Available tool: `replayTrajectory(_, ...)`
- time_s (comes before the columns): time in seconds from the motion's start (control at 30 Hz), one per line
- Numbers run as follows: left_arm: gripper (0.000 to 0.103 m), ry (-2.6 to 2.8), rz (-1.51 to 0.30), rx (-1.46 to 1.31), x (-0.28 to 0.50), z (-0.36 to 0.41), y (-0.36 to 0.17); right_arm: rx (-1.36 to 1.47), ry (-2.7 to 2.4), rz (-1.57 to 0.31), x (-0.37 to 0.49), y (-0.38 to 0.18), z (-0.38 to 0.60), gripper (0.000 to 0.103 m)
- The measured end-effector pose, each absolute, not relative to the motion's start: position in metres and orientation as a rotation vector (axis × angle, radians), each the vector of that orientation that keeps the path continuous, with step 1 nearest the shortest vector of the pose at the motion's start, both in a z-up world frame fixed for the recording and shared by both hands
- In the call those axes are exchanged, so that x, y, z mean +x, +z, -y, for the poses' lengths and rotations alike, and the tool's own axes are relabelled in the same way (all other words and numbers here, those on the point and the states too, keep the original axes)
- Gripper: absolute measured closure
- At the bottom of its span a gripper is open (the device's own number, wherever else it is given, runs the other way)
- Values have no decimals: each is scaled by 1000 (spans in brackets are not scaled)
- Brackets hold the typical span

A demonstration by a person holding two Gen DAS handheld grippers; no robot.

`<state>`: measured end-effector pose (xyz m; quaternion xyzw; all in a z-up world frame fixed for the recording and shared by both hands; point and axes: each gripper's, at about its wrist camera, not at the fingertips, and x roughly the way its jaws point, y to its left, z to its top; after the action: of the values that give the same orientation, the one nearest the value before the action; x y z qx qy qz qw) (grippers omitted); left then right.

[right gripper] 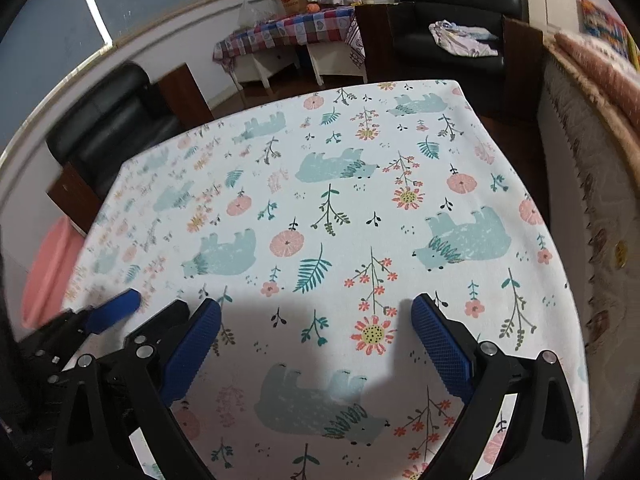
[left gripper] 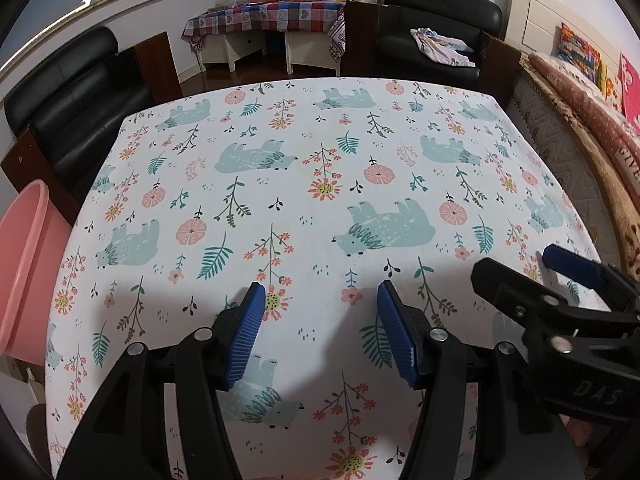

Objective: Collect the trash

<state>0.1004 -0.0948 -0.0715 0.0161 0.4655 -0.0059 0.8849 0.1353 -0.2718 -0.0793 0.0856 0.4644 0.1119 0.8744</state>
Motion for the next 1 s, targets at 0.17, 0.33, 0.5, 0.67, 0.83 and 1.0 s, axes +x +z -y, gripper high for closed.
replayTrajectory(0.17, 44, -9, -963, 7, 98, 88, -69, 163, 161, -889, 124, -64, 281, 9)
replayTrajectory(0.33, 44, 2, -929, -15, 98, 80, -58, 119, 111, -808, 116, -42, 287, 9)
replayTrajectory(0.5, 44, 5, -877, -10, 95, 77, -42, 87, 92, -777, 113, -33, 288, 11)
replayTrajectory(0.67, 44, 10, -817, -13, 88, 73, -23, 62, 84, -720, 103, -15, 270, 11)
replayTrajectory(0.83, 44, 10, -773, -14, 80, 70, -12, 65, 82, -709, 98, -9, 268, 11)
replayTrajectory(1.0, 44, 24, -751, -4, 72, 68, -5, 60, 82, -699, 92, -4, 265, 11)
